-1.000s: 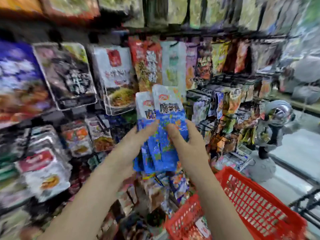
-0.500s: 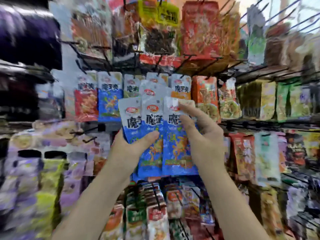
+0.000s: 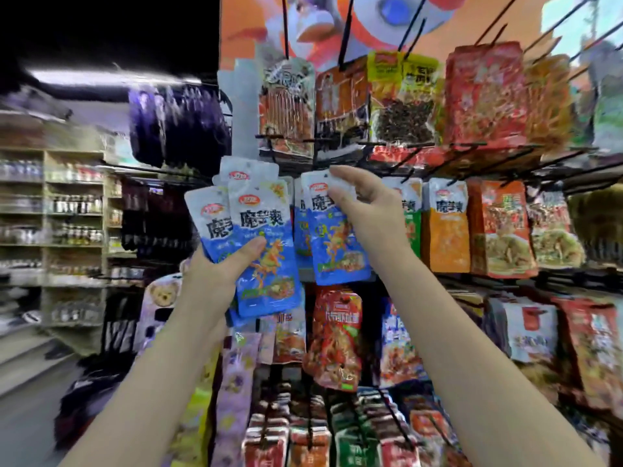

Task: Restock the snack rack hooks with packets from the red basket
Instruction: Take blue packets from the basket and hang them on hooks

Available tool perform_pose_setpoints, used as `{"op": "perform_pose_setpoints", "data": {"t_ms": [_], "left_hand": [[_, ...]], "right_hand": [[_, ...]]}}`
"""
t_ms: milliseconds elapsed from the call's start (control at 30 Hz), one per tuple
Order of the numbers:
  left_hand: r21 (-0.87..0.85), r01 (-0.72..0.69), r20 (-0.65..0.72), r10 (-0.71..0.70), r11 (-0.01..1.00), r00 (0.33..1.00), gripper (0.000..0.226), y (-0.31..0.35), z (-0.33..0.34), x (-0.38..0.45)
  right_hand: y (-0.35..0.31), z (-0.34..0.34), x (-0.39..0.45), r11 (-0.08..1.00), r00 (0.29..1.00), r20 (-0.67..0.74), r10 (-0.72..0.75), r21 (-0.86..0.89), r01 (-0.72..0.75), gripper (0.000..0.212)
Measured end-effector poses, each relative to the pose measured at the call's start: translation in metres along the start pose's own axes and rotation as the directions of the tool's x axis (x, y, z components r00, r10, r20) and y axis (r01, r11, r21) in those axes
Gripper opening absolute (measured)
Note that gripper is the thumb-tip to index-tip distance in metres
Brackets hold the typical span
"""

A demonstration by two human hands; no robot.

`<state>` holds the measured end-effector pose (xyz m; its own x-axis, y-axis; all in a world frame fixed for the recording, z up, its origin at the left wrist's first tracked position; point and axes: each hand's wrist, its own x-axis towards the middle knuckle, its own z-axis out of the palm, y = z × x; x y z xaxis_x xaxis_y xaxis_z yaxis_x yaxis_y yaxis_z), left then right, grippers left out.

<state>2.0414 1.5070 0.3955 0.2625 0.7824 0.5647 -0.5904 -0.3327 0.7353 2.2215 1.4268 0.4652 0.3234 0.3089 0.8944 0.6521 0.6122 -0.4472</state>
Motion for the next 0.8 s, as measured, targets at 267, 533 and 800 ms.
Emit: {"op": "perform_pose_setpoints", "data": {"t_ms": [267,533,800], "left_hand": [[0.0,0.062,0.067,-0.062,0.998,0.996,0.041,-0.001,-0.01,0.02],[-0.063,0.085,0.094,-0.079,0.994,0.992,0.029,-0.008,-0.006,0.02],[-0.101,0.053,0.129,-0.039,0.993,0.991,0.028,-0.01,-0.002,0.02]], "right_hand": [[0.011,0.025,0.029,0.998,0.998,-0.003,0.07,0.01,-0.07,0.022],[0.016,0.023,0.034,0.998,0.998,-0.028,0.056,-0.022,-0.057,0.029],[0.02,0.022,0.035,0.996,0.996,-0.043,0.082,-0.043,-0.084,0.031]]}}
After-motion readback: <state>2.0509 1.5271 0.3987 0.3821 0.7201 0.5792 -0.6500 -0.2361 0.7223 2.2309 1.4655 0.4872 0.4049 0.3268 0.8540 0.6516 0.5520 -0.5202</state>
